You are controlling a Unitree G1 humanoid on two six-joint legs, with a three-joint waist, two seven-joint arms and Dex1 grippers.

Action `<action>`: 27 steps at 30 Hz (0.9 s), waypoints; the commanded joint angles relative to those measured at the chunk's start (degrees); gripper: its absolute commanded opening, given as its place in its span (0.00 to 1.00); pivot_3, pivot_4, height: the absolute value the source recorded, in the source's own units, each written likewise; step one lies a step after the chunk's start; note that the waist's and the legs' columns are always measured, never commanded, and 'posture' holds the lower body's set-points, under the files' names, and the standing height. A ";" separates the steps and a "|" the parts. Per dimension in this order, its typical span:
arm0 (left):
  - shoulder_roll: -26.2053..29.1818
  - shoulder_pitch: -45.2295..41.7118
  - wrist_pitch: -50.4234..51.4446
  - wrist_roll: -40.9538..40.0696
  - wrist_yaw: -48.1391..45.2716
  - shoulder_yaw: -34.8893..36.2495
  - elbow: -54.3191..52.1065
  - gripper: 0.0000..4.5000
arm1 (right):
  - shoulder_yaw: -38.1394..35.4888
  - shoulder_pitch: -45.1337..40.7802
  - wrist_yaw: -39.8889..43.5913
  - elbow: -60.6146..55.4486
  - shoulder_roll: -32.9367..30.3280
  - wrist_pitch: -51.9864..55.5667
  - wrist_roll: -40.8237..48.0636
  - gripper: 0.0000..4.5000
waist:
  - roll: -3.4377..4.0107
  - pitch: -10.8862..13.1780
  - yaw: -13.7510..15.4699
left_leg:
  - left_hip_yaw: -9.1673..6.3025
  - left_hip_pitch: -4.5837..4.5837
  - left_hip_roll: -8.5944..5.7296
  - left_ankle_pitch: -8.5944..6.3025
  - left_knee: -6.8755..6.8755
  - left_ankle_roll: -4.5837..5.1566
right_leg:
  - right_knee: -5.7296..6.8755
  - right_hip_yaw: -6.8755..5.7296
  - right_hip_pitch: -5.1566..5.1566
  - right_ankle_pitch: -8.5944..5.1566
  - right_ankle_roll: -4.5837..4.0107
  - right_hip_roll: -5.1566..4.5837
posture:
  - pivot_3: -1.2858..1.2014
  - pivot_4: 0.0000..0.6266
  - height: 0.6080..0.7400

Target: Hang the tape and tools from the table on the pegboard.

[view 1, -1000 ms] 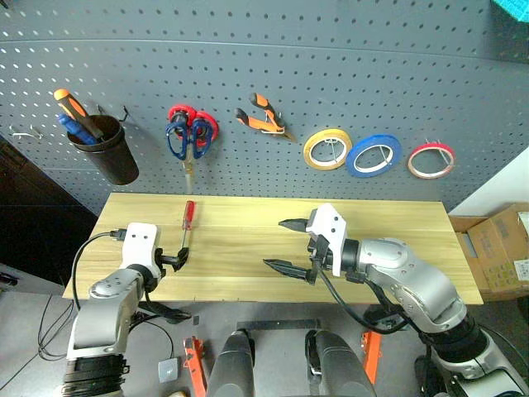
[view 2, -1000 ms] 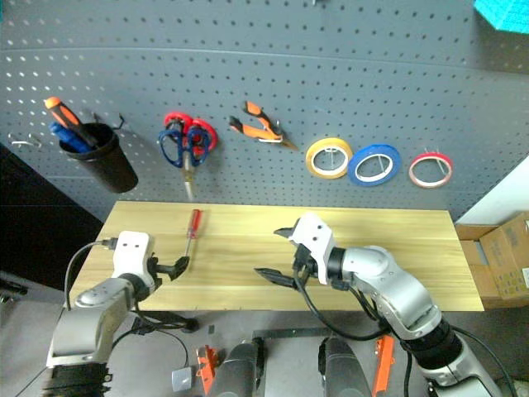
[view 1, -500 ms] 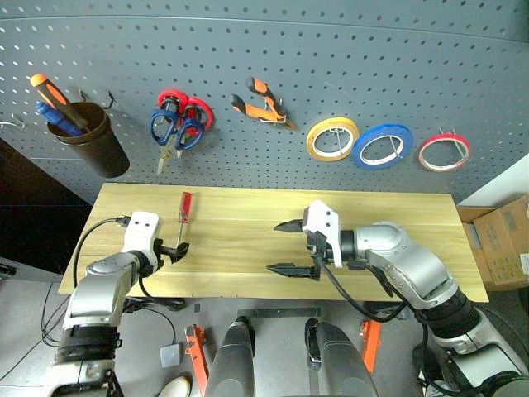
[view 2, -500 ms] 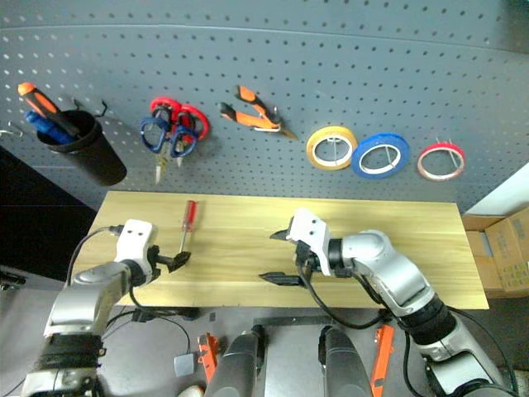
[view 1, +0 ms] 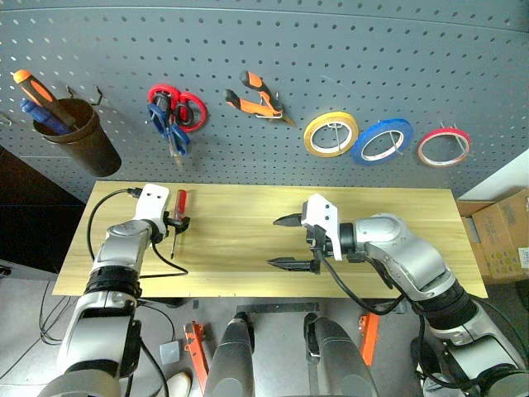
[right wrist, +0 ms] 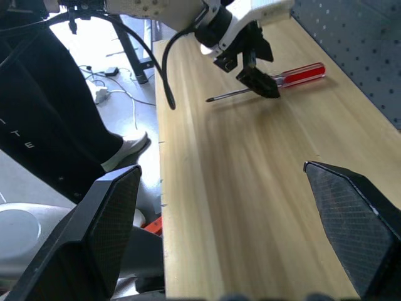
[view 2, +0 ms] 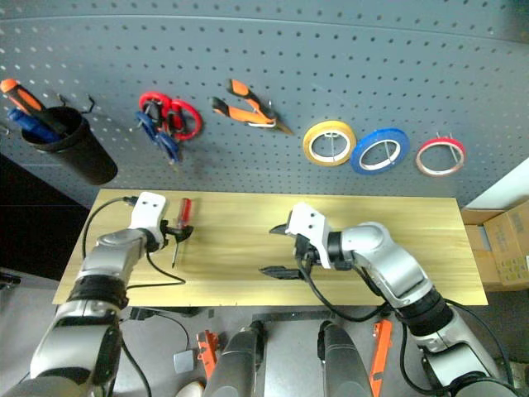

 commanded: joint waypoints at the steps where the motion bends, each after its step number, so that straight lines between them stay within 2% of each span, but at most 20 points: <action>1: -0.38 -2.15 -2.60 1.28 -0.06 -0.61 3.74 1.00 | -1.13 -0.48 0.86 -1.29 -0.46 0.38 0.35 1.00 | 0.00 0.04 -0.02 | 0.00 0.00 0.00 0.00 0.00 0.00 | 0.00 0.00 0.00 0.00 0.00 0.00 | 0.53 0.63 1.00; 10: -0.45 -5.14 -5.26 2.34 -0.67 -1.22 8.77 1.00 | -1.43 -0.55 0.21 2.26 -0.56 -1.57 -2.31 1.00 | 0.02 0.97 -0.06 | 0.01 0.01 0.00 0.00 0.01 -0.01 | 0.06 0.01 -0.01 0.00 0.01 0.00 | 0.53 0.64 1.00; 13: -0.26 -5.58 -5.53 2.39 -0.83 -1.00 9.22 0.86 | -1.67 -0.72 -0.09 2.81 -0.01 -2.21 -2.88 1.00 | 0.02 1.00 -0.07 | 0.01 0.01 0.00 0.00 0.00 -0.01 | 0.05 0.01 -0.01 0.00 0.02 0.01 | 0.53 0.63 1.00; 22: -0.58 -5.93 -5.26 2.42 -0.60 -0.93 8.91 0.18 | -2.23 -1.40 0.60 4.01 0.11 -3.33 -3.63 1.00 | 0.02 1.03 -0.14 | 0.01 0.01 0.00 0.00 0.00 -0.01 | 0.04 0.01 -0.01 0.00 0.04 0.02 | 0.53 0.61 1.00; 27: -0.80 -6.34 -5.26 2.48 -0.40 -0.85 9.31 0.18 | -2.33 -1.90 0.79 5.04 0.18 -4.10 -3.88 1.00 | 0.02 1.03 -0.16 | 0.01 0.00 0.01 0.00 -0.01 -0.02 | 0.04 0.01 -0.01 0.00 0.05 0.02 | 0.53 0.59 1.00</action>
